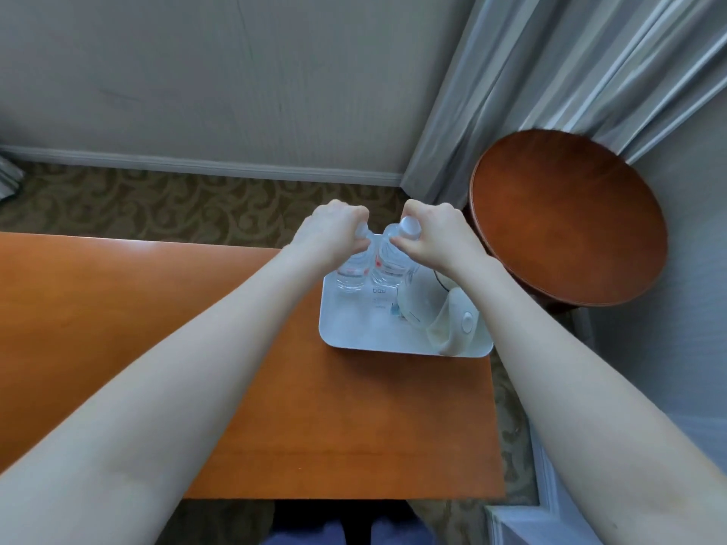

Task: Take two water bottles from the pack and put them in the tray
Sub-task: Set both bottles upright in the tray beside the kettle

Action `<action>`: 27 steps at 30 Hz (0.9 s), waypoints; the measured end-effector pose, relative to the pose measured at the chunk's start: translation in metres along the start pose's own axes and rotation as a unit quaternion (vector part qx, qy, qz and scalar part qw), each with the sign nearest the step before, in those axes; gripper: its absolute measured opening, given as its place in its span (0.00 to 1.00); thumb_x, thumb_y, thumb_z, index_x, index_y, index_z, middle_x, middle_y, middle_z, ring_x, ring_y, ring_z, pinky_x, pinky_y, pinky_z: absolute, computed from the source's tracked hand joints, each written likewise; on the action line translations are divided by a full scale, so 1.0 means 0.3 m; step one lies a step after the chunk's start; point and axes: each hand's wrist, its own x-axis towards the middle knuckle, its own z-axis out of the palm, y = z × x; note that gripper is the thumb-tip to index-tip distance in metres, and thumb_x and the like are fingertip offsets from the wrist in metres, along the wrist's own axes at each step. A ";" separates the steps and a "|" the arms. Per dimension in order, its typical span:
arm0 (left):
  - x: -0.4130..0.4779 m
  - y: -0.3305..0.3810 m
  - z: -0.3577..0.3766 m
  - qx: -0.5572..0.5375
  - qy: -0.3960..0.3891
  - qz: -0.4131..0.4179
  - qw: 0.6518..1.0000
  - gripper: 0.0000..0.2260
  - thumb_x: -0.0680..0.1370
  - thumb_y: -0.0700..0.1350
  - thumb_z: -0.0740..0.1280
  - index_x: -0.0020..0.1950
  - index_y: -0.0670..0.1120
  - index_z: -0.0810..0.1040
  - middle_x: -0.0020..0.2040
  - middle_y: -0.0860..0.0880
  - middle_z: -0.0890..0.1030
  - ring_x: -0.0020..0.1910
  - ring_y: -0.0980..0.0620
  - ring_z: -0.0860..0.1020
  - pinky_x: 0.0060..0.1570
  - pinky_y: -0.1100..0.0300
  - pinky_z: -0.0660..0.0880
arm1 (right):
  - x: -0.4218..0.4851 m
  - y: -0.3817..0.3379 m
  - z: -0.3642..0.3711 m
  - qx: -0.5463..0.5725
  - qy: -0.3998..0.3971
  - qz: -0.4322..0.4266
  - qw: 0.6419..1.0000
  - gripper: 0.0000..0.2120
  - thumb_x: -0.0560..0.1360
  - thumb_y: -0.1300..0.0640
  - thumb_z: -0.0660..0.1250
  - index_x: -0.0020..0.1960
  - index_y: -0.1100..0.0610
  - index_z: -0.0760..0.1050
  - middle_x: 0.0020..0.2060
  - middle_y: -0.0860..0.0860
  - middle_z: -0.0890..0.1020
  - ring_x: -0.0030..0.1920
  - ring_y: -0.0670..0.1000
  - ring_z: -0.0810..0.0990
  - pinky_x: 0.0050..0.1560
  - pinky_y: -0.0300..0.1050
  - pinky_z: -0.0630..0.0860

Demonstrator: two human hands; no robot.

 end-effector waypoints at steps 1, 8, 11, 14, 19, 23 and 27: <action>0.019 -0.009 0.015 -0.003 -0.003 -0.004 1.000 0.10 0.76 0.47 0.65 0.53 0.43 0.76 0.50 0.41 0.77 0.51 0.40 0.75 0.40 0.53 0.67 | 0.018 0.008 0.018 0.000 -0.002 0.007 1.000 0.14 0.72 0.49 0.67 0.49 0.59 0.73 0.39 0.59 0.79 0.45 0.62 0.77 0.44 0.55 0.78; 0.100 -0.038 0.071 -0.010 0.013 -0.018 1.000 0.10 0.77 0.47 0.64 0.56 0.44 0.75 0.51 0.42 0.77 0.45 0.46 0.71 0.39 0.54 0.66 | 0.091 0.052 0.108 -0.019 -0.012 0.010 1.000 0.13 0.72 0.48 0.67 0.48 0.58 0.72 0.38 0.56 0.77 0.43 0.60 0.77 0.38 0.51 0.73; 0.116 -0.043 0.066 -0.008 0.011 -0.014 1.000 0.11 0.77 0.48 0.64 0.56 0.44 0.75 0.51 0.41 0.77 0.47 0.44 0.74 0.39 0.54 0.68 | 0.105 0.052 0.114 -0.024 -0.002 0.003 1.000 0.14 0.73 0.48 0.67 0.48 0.59 0.72 0.41 0.58 0.80 0.43 0.60 0.78 0.41 0.54 0.77; 0.117 -0.042 0.065 -0.002 0.011 -0.010 1.000 0.12 0.78 0.49 0.64 0.57 0.44 0.74 0.51 0.42 0.77 0.47 0.45 0.74 0.40 0.55 0.68 | 0.108 0.046 0.115 -0.048 -0.011 -0.003 0.999 0.17 0.74 0.46 0.66 0.50 0.60 0.71 0.42 0.59 0.81 0.43 0.60 0.78 0.42 0.55 0.79; 0.124 -0.057 0.034 0.063 -0.049 0.026 0.996 0.20 0.75 0.55 0.67 0.60 0.44 0.72 0.53 0.42 0.76 0.51 0.43 0.75 0.41 0.53 0.71 | 0.118 0.042 0.084 -0.154 -0.065 -0.048 0.985 0.23 0.73 0.40 0.65 0.54 0.60 0.69 0.46 0.58 0.80 0.44 0.58 0.76 0.38 0.50 0.72; 0.144 -0.067 0.001 0.175 -0.077 0.109 0.975 0.24 0.75 0.49 0.69 0.68 0.45 0.66 0.58 0.42 0.75 0.54 0.42 0.76 0.43 0.51 0.74 | 0.150 0.040 0.034 -0.217 -0.107 -0.119 0.963 0.20 0.76 0.49 0.64 0.63 0.58 0.68 0.52 0.57 0.77 0.51 0.59 0.76 0.44 0.53 0.75; 0.158 -0.072 -0.002 0.198 -0.081 0.178 0.960 0.16 0.78 0.44 0.65 0.66 0.45 0.70 0.56 0.43 0.75 0.50 0.44 0.76 0.39 0.53 0.73 | 0.169 0.030 0.030 -0.223 -0.151 -0.145 0.952 0.17 0.78 0.54 0.62 0.65 0.54 0.67 0.52 0.57 0.76 0.48 0.57 0.75 0.42 0.52 0.74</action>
